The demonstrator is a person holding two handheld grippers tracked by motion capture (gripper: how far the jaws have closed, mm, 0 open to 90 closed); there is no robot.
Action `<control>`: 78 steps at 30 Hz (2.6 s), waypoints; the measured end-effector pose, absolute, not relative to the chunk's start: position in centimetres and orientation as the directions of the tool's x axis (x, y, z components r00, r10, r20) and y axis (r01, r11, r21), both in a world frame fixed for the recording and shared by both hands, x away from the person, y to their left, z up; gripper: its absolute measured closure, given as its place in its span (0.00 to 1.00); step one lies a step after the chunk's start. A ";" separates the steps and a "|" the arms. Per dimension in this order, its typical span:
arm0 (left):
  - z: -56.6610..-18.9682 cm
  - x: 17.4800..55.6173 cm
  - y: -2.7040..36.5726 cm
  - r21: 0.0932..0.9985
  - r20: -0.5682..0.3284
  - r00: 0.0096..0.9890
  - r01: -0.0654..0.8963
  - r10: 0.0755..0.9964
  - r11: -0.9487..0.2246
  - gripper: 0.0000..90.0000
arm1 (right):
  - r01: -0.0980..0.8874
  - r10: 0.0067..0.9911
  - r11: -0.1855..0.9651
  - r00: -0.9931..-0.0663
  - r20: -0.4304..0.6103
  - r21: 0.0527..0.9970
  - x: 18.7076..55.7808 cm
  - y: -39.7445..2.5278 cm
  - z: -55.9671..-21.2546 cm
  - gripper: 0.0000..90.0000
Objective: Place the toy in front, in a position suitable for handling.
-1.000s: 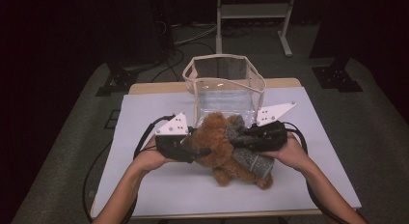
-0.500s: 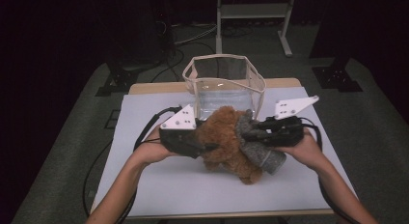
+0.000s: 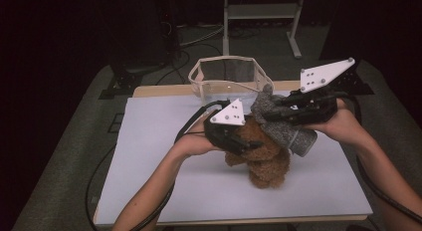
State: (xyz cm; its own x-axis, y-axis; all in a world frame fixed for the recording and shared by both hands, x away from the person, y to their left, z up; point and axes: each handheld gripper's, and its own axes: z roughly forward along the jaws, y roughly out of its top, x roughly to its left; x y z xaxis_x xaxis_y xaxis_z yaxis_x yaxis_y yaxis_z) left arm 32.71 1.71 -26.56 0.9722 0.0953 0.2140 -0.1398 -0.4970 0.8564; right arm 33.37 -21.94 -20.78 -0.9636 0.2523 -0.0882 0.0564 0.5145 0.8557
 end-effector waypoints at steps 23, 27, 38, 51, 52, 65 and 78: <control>-28.8 33.4 4.1 0.891 0.112 0.980 -0.026 0.164 -0.454 0.28 | 0.131 0.251 0.545 -0.968 -0.012 0.828 34.8 -22.6 -23.3 0.77; -28.8 33.5 4.3 0.902 0.102 0.981 -0.023 0.162 -0.431 0.47 | 0.130 0.252 0.546 -0.968 -0.014 0.828 34.8 -22.6 -22.8 0.77; -28.4 32.8 3.9 0.901 0.132 0.977 -0.049 0.164 -0.432 0.51 | 0.085 0.165 0.593 -0.986 -0.018 0.800 35.2 -18.4 -21.4 0.77; -28.1 33.0 3.5 0.899 0.133 0.980 -0.056 0.150 -0.434 0.50 | 0.134 0.256 0.581 -0.966 -0.024 0.803 35.2 -23.0 -20.4 0.76; -28.1 33.0 3.5 0.899 0.133 0.980 -0.056 0.150 -0.434 0.50 | 0.134 0.256 0.581 -0.966 -0.024 0.803 35.2 -23.0 -20.4 0.76; -27.5 33.0 3.6 0.880 0.115 0.978 -0.019 0.176 -0.475 0.42 | 0.099 0.186 0.587 -0.983 -0.014 0.804 35.6 -19.4 -21.5 0.76; -27.9 33.0 4.5 0.879 0.119 0.978 -0.023 0.173 -0.476 0.47 | 0.115 0.242 0.561 -0.970 -0.029 0.820 35.7 -22.2 -20.8 0.76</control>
